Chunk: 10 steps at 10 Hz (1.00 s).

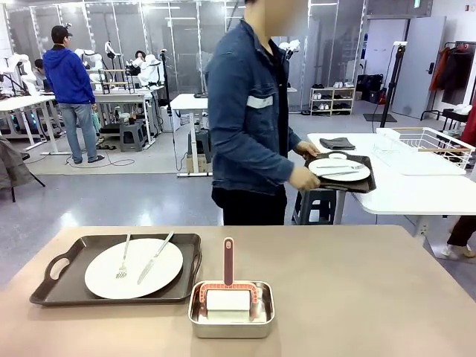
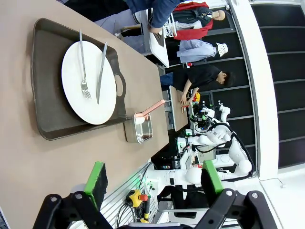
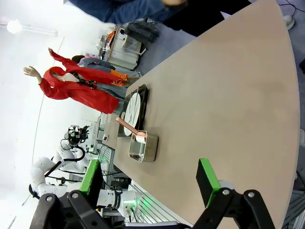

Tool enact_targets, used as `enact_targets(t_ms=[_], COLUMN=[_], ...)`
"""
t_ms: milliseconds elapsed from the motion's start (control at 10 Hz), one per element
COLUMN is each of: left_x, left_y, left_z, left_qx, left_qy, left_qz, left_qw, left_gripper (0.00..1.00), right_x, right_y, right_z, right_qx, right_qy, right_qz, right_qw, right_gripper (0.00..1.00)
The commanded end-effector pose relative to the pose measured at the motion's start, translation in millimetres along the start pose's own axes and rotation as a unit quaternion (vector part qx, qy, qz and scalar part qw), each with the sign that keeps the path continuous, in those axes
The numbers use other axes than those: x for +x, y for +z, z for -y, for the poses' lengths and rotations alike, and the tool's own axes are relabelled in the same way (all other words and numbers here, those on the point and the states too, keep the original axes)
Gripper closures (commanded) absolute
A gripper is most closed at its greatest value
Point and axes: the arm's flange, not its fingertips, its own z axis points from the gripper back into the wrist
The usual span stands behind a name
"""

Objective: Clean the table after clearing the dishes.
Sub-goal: When the left (or right) Handle tray is removed, use the left hand (or right hand) to clean the left (or right) side of the table with the Lint Roller.

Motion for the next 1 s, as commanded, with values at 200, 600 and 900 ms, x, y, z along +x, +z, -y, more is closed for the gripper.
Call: enact_targets(t_ms=[200, 600, 900], left_x=[-1.8, -1.8, -1.8], left_y=[1.3, 1.3, 1.3], left_z=[1.9, 1.9, 1.9], left_qx=[-0.001, -0.001, -0.001], left_qy=[-0.001, -0.001, -0.001], left_qz=[0.002, 0.002, 0.002], left_qw=[1.000, 1.000, 1.000], left_gripper=[0.00, 0.00, 0.00], right_x=[-1.6, 7.8, 10.1], right_y=[1.5, -29.5, -166.9], right_z=[-1.6, -33.9, -135.7], right_qx=[0.003, -0.030, -0.102], right_qy=[0.001, 0.092, 0.315], right_qz=[0.002, -0.047, -0.225], right_qw=[1.000, 0.994, 0.917], right_gripper=[0.00, 0.00, 0.00])
